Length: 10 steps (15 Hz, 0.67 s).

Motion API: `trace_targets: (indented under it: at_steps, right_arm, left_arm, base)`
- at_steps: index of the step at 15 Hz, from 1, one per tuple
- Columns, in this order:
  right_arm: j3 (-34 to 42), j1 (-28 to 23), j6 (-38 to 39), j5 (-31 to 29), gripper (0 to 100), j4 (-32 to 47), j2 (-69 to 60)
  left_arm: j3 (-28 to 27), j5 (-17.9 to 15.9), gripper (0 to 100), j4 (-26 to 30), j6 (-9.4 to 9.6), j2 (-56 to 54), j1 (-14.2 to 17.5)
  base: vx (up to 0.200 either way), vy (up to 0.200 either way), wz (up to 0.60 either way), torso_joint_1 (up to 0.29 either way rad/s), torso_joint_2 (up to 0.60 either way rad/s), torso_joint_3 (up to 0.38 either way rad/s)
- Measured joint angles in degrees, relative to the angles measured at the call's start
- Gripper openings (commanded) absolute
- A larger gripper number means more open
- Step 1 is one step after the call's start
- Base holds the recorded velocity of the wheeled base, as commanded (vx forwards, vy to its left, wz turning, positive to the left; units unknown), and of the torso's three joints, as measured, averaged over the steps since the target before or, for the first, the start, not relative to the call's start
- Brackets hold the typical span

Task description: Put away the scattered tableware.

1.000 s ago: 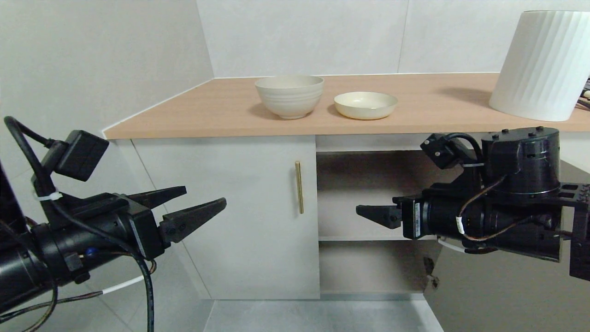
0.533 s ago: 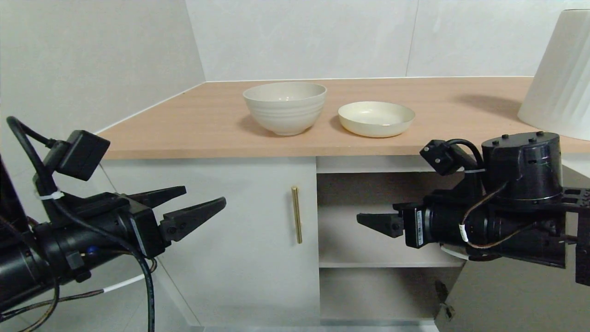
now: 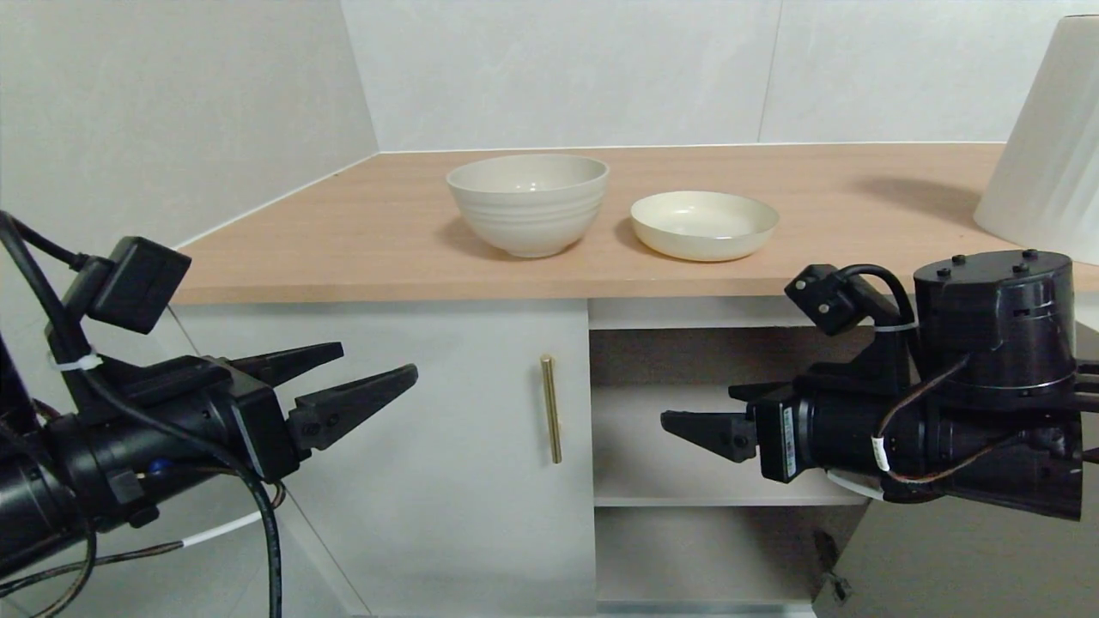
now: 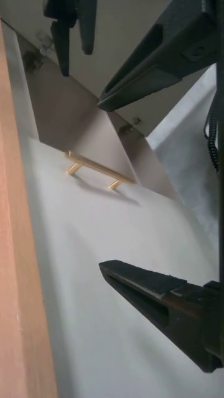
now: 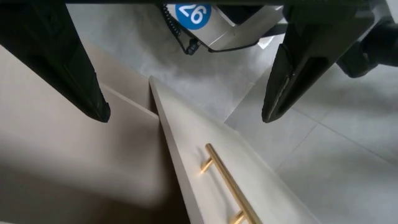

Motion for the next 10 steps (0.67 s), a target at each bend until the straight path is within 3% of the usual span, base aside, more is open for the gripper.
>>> trace_targets:
  at_steps: [2,5,9,10]
  right_arm:
    - [0.1,0.0,-1.1,0.0,100,0.0,-0.1]
    - [0.3,0.0,-1.9,-0.1,100,-0.2,-0.5]
    - [0.5,0.0,-1.9,-0.1,100,-0.1,-0.9]
    - [0.6,-0.1,-1.9,-0.1,100,0.0,-1.0]
  left_arm:
    - [-0.9,0.0,100,0.6,-0.02,0.0,0.0]
    - [-2.6,0.0,100,2.8,0.00,-0.1,0.0]
    - [-8.4,0.2,100,13.7,0.00,-0.1,0.0]
    - [-8.9,0.3,100,13.8,0.00,0.0,0.0]
  base:
    - [0.000,0.000,0.00,0.018,-0.06,-0.045]
    - [0.000,0.000,0.00,0.077,-0.24,-0.246]
    - [0.000,0.000,0.00,0.137,-0.50,-0.300]
    - [0.000,0.000,0.00,0.154,-0.48,-0.300]
